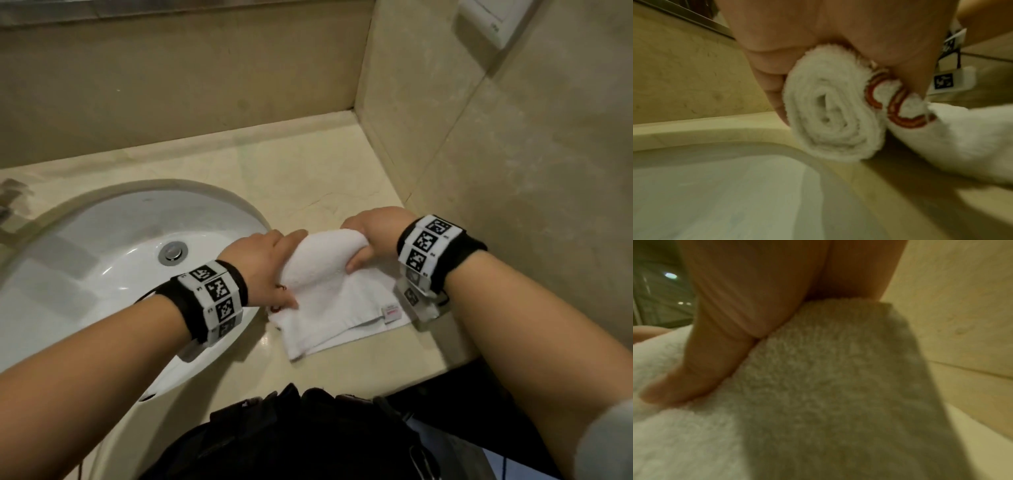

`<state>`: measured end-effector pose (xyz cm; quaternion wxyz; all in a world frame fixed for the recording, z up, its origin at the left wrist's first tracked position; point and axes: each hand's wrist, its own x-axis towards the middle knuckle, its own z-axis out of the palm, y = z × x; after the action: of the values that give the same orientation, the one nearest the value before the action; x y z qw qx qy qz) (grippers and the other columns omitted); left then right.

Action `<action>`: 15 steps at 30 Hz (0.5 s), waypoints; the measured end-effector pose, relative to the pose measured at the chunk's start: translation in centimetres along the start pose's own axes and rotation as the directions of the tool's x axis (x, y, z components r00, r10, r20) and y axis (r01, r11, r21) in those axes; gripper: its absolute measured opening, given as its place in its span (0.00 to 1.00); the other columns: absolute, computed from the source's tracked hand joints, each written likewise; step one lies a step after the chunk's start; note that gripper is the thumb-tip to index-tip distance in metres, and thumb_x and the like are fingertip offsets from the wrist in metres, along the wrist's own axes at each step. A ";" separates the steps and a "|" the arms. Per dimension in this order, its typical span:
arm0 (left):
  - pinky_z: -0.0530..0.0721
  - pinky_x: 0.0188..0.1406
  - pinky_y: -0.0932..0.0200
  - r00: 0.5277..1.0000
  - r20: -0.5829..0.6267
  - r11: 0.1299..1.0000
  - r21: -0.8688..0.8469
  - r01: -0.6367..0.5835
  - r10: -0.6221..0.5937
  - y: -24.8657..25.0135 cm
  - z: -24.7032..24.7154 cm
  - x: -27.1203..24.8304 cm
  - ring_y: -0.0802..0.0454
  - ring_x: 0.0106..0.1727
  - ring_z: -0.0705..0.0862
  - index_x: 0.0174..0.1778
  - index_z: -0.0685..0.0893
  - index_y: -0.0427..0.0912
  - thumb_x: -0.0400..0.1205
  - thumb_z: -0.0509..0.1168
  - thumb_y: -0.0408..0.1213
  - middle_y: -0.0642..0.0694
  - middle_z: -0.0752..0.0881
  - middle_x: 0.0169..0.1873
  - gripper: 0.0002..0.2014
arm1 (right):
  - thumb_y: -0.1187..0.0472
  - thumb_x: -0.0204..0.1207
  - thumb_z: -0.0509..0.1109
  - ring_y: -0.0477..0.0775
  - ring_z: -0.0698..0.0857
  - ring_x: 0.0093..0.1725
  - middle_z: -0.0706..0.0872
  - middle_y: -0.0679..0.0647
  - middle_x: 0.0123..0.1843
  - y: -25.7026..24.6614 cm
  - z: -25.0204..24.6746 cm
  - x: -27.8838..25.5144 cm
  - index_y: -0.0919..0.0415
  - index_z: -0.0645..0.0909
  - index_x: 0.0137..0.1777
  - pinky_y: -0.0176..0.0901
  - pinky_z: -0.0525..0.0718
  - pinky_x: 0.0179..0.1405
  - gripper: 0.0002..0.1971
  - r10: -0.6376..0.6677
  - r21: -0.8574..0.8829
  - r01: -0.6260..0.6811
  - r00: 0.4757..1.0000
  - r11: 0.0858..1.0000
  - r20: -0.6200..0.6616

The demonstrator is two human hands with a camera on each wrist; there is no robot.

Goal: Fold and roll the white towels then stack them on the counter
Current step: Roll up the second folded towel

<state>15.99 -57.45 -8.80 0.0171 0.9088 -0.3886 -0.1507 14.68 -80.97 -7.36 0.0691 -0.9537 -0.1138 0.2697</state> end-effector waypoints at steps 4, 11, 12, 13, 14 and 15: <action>0.78 0.46 0.59 0.986 0.165 0.941 -0.327 0.084 -0.031 -1.0 -0.4 1.0 0.49 0.52 0.82 0.72 0.61 0.55 0.64 0.74 0.57 0.51 0.83 0.55 0.42 | 0.29 0.55 0.71 0.54 0.81 0.55 0.82 0.47 0.55 -0.6 1.2 -1.7 0.44 0.71 0.63 0.47 0.75 0.53 0.37 -0.026 -0.107 0.001 0.972 0.994 -0.235; 0.75 0.57 0.60 0.995 0.097 0.927 -0.374 0.019 0.019 -0.5 -0.1 -0.4 0.50 0.61 0.77 0.73 0.63 0.52 0.61 0.74 0.62 0.50 0.77 0.63 0.46 | 0.35 0.56 0.70 0.59 0.82 0.52 0.84 0.53 0.55 -0.7 3.7 -2.8 0.51 0.73 0.64 0.48 0.73 0.52 0.37 -0.062 -0.156 0.023 0.966 0.988 -0.251; 0.74 0.62 0.55 0.999 0.026 0.971 -0.239 -0.014 0.021 -0.3 -0.1 -0.7 0.47 0.64 0.76 0.75 0.59 0.53 0.58 0.71 0.67 0.48 0.76 0.65 0.51 | 0.33 0.55 0.69 0.57 0.83 0.45 0.85 0.51 0.50 -0.9 2.9 -2.2 0.49 0.76 0.58 0.45 0.76 0.45 0.32 -0.037 -0.143 0.007 0.978 0.990 -0.204; 0.72 0.64 0.51 1.000 0.001 0.995 -0.095 -0.019 0.019 -0.1 0.0 -0.9 0.46 0.66 0.74 0.77 0.53 0.55 0.56 0.68 0.71 0.48 0.73 0.68 0.55 | 0.33 0.54 0.69 0.54 0.83 0.39 0.86 0.48 0.46 -0.8 2.0 -1.5 0.49 0.77 0.53 0.43 0.78 0.40 0.30 -0.014 -0.124 -0.003 0.991 0.992 -0.135; 0.71 0.66 0.50 1.000 0.015 0.999 0.035 -0.010 0.010 0.1 0.3 -1.2 0.45 0.66 0.73 0.77 0.47 0.55 0.55 0.66 0.72 0.46 0.71 0.69 0.58 | 0.33 0.55 0.70 0.53 0.82 0.38 0.85 0.46 0.45 -0.6 1.4 -0.9 0.49 0.76 0.53 0.42 0.77 0.38 0.29 0.004 -0.095 -0.009 0.999 0.995 -0.051; 0.71 0.67 0.49 0.999 0.043 0.992 0.126 0.004 -0.009 0.3 0.6 -1.3 0.44 0.66 0.72 0.77 0.41 0.55 0.56 0.67 0.71 0.45 0.69 0.70 0.59 | 0.33 0.55 0.72 0.52 0.82 0.40 0.85 0.46 0.46 -0.5 0.9 -0.5 0.48 0.76 0.54 0.42 0.76 0.38 0.30 0.014 -0.063 -0.013 1.000 0.998 0.012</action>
<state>14.77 -56.73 -8.96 -0.0491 0.9059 -0.3947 -0.1454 13.72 -80.56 -7.81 0.0368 -0.9545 -0.1161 0.2722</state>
